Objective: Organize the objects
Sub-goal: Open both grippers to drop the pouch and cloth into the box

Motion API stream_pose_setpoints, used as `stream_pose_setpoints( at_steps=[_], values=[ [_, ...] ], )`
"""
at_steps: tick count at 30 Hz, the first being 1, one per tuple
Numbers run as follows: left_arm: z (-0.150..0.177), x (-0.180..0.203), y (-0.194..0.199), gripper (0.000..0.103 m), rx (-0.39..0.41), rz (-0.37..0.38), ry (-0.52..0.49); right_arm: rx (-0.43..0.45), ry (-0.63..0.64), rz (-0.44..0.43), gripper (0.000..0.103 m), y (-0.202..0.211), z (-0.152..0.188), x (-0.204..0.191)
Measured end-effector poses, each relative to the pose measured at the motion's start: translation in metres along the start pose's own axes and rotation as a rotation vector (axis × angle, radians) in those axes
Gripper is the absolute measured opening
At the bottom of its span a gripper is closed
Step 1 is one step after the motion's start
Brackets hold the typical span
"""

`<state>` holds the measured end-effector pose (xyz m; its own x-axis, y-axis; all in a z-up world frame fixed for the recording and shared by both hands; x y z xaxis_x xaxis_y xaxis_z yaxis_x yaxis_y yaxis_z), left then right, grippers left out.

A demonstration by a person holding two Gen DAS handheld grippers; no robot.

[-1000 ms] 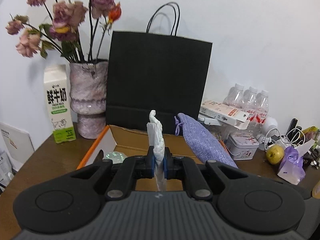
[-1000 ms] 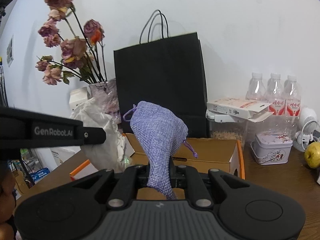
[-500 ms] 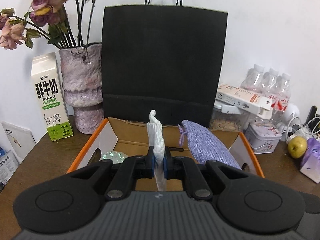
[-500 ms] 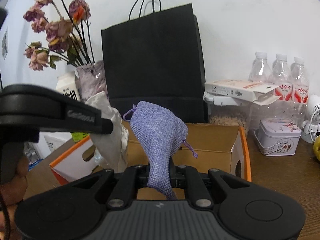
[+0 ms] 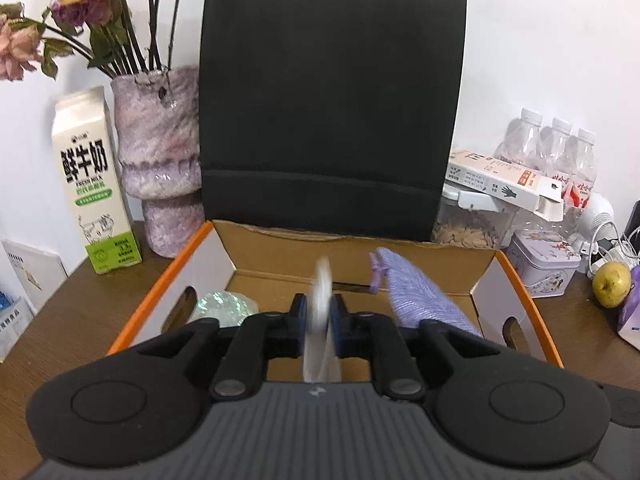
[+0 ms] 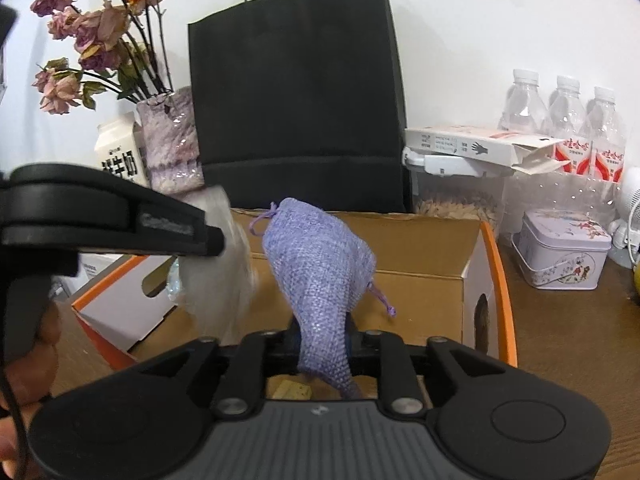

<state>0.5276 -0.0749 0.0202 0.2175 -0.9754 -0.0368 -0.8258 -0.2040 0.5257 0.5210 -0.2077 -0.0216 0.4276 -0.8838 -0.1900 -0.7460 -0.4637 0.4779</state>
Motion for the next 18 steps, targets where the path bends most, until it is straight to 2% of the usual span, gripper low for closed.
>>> stream_pose_setpoints(
  at_steps=[1, 2, 3, 5, 6, 7, 11, 18],
  values=[
    [0.000, -0.001, 0.001, 0.036, 0.007, 0.000, -0.001, -0.003, -0.001, 0.007, 0.045, -0.001, 0.000, 0.000],
    [0.000, -0.002, 0.002, 0.055, 0.014, -0.004, 0.001, -0.003, 0.001, 0.012, 0.063, -0.001, 0.001, 0.000],
    [0.000, -0.004, 0.004, 0.063, 0.021, -0.010, 0.006, -0.001, 0.004, 0.013, 0.079, -0.001, 0.001, -0.001],
    [0.000, -0.007, 0.005, 0.085, 0.030, -0.010, 0.012, 0.012, 0.011, 0.014, 0.091, 0.000, 0.001, -0.002],
    [0.000, -0.008, 0.005, 0.091, 0.033, -0.014, 0.014, 0.021, 0.016, 0.017, 0.093, 0.001, 0.001, -0.003],
    [0.001, -0.010, 0.006, 0.102, 0.039, -0.022, 0.016, 0.027, 0.016, 0.019, 0.094, 0.002, 0.000, -0.003],
    [0.002, -0.015, 0.009, 0.103, 0.054, -0.034, 0.036, 0.022, 0.000, 0.023, 0.102, 0.001, 0.000, -0.001],
    [0.003, -0.019, 0.016, 0.103, 0.071, -0.047, 0.040, 0.020, 0.013, 0.018, 0.103, 0.004, 0.000, -0.005]
  ],
)
Point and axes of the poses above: each gripper's, at about its wrist camera, not at the fingertips, and y roughly against the way its jaws point, x to its right, z to its underside, the point moved 1 cm from there along -y, roughly the way its jaws point, and after that the axes turned 7 degrees about -z, right-handed, at the moved point
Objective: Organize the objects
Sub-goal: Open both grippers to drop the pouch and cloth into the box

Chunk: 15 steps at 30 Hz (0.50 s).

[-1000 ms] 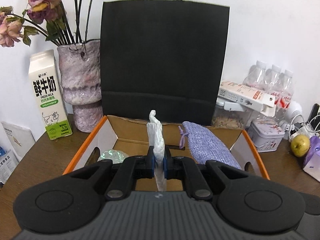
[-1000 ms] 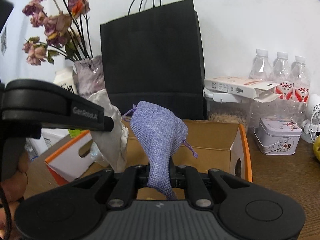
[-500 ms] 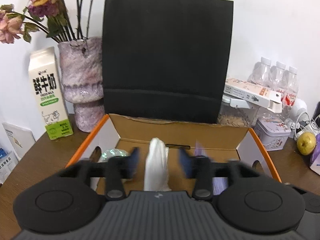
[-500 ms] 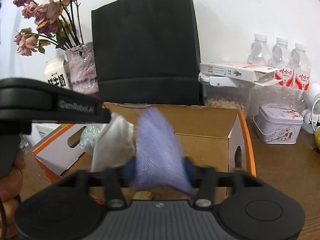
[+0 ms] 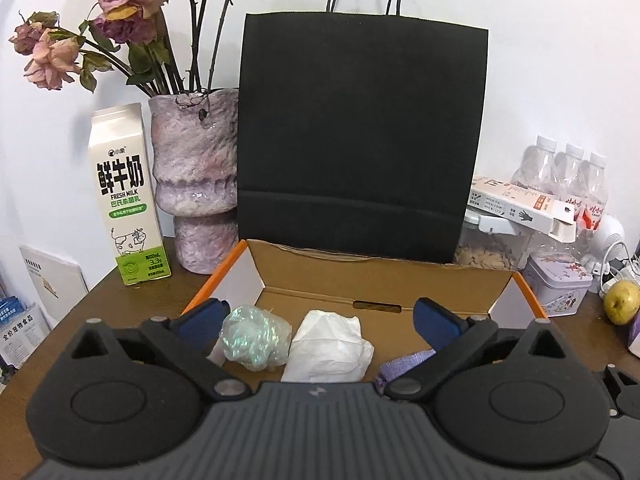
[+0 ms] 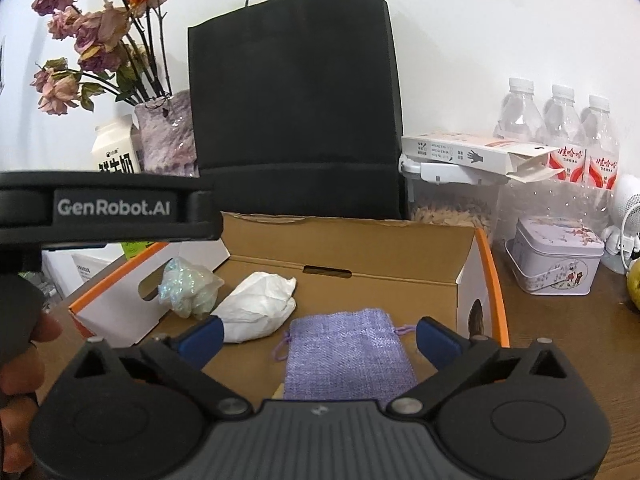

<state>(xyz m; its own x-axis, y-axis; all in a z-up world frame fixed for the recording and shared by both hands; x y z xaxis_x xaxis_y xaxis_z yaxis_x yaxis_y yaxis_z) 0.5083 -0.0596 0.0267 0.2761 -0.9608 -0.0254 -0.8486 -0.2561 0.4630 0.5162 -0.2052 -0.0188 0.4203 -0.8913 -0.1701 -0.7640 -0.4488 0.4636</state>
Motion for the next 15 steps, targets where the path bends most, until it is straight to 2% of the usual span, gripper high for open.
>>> stream_pose_setpoints(
  at_steps=[15],
  values=[
    [0.005, -0.009, 0.016, 0.103, -0.002, 0.013, 0.010, 0.004, 0.020, -0.004, 0.103, 0.016, -0.002, -0.010]
  ],
)
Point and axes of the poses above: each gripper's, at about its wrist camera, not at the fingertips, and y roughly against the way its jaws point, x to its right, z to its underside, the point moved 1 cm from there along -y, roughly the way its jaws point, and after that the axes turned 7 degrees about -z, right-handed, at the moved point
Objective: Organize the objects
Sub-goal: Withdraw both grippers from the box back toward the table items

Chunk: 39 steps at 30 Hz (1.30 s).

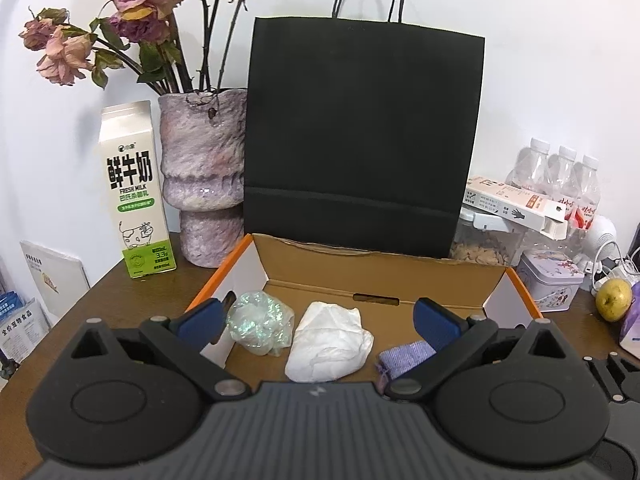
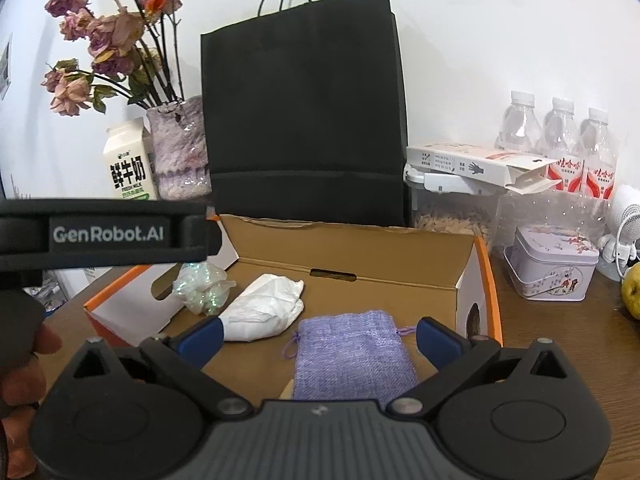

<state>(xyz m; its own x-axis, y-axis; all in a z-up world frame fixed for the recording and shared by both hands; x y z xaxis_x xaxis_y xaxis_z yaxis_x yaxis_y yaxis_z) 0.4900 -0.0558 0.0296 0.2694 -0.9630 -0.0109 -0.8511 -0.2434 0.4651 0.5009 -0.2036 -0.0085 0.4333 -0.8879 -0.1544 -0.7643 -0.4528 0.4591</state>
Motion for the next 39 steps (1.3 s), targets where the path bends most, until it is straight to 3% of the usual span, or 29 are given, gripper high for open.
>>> stream_pose_setpoints(
  at_steps=[17, 39],
  values=[
    [0.007, -0.033, 0.058, 0.103, 0.043, 0.041, 0.020, 0.043, 0.070, 0.031, 0.103, 0.055, 0.002, -0.017],
    [0.058, -0.077, 0.139, 0.103, 0.025, 0.061, 0.011, 0.085, 0.128, 0.007, 0.103, 0.147, 0.055, -0.050]
  ],
)
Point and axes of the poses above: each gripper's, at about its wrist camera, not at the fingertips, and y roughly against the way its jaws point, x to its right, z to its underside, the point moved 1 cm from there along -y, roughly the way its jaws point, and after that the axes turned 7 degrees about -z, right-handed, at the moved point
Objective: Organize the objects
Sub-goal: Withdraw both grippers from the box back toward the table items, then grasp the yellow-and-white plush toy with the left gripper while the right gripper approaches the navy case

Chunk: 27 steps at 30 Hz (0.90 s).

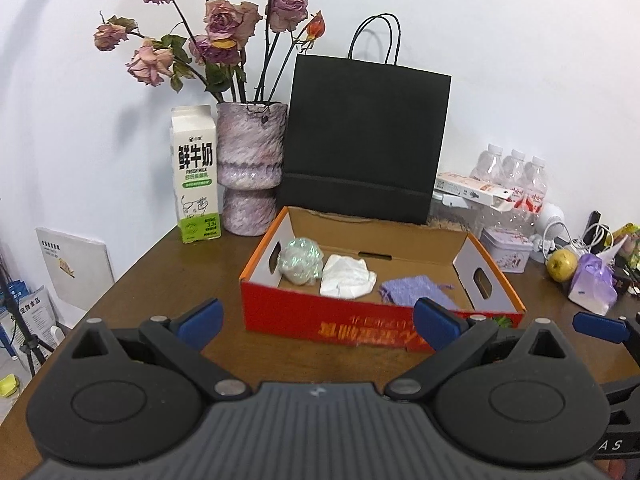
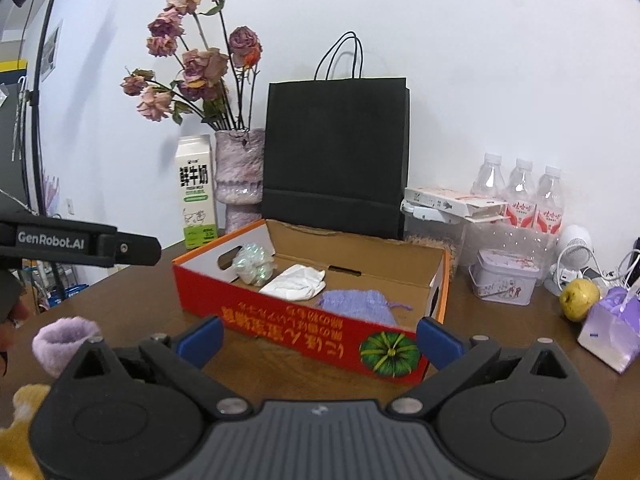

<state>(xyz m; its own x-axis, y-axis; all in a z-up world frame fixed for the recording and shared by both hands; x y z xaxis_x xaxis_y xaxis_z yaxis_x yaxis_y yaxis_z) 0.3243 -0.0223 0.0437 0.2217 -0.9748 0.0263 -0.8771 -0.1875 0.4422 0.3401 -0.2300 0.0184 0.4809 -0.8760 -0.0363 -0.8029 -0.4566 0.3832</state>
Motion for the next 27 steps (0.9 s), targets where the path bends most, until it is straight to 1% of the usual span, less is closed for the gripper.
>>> stream_pose_setpoints(
  at_steps=[4, 11, 20, 27],
  values=[
    [0.009, -0.006, 0.014, 0.103, 0.001, -0.014, -0.016, -0.005, 0.014, -0.003, 0.103, 0.013, 0.014, -0.008],
    [0.028, -0.011, 0.039, 0.103, 0.001, -0.030, -0.057, -0.038, 0.018, -0.020, 0.103, 0.033, 0.041, -0.018],
    [0.054, -0.020, 0.068, 0.103, -0.008, -0.052, -0.092, -0.098, 0.012, -0.040, 0.103, 0.055, 0.079, -0.028],
    [0.074, -0.032, 0.084, 0.103, -0.046, -0.062, -0.099, -0.116, 0.007, -0.062, 0.103, 0.067, 0.096, -0.035]
  ],
)
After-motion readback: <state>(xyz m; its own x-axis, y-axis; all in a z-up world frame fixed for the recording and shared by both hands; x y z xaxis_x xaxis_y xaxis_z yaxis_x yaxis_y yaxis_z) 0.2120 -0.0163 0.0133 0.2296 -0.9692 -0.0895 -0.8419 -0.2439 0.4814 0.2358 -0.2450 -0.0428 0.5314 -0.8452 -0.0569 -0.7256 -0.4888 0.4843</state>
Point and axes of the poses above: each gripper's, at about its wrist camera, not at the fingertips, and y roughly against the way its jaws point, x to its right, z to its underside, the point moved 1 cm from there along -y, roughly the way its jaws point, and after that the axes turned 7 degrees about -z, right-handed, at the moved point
